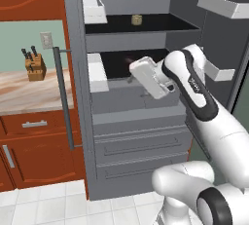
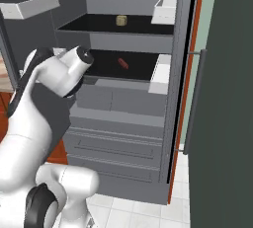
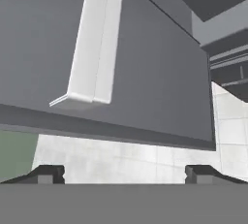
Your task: Retrieve the sausage and cheese from the fridge and place them on the cutting board on the counter.
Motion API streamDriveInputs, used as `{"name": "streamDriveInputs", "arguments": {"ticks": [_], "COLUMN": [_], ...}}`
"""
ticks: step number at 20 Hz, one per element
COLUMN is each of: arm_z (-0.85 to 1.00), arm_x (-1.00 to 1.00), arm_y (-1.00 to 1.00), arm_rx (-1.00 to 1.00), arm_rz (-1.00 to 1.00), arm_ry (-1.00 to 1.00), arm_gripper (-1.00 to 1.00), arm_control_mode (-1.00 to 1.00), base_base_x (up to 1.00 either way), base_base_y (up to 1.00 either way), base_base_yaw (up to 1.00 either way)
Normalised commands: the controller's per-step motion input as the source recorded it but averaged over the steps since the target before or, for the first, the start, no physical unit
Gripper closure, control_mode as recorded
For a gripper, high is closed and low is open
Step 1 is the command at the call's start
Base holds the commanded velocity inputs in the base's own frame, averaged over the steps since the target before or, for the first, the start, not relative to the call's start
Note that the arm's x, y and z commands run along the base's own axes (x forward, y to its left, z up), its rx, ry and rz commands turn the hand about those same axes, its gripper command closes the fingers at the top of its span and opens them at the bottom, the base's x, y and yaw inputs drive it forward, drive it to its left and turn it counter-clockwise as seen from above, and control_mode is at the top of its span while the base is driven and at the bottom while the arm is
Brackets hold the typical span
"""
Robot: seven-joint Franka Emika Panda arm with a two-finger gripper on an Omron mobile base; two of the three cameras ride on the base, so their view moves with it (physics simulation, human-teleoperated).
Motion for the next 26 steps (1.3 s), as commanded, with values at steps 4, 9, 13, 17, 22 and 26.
{"name": "streamDriveInputs", "arguments": {"ticks": [4, 9, 13, 17, 22, 26], "arm_z": [0.0, 0.0, -0.12, -0.07, 0.0, 0.0], "arm_x": [-0.5, -0.16, -0.06, -0.12, -0.41, -0.34], "arm_y": [-0.76, -0.6, -0.5, -0.44, -0.14, -0.16], "arm_rx": [-0.46, -0.5, -0.46, -0.42, -0.18, -0.01], "arm_rz": [-0.07, -0.09, -0.09, -0.06, 0.0, 0.01], "arm_ry": [-0.01, 0.0, 0.0, -0.07, -0.28, -0.13], "arm_gripper": [-1.0, -1.0, -1.0, -1.0, -1.0, -1.0], "arm_control_mode": [-1.0, -1.0, -1.0, -1.0, -1.0, -1.0], "base_base_x": [0.0, 0.0, 0.0, 0.0, 0.0, 0.0], "base_base_y": [0.0, 0.0, 0.0, 0.0, 0.0, 0.0], "base_base_yaw": [0.0, 0.0, 0.0, 0.0, 0.0, 0.0]}}
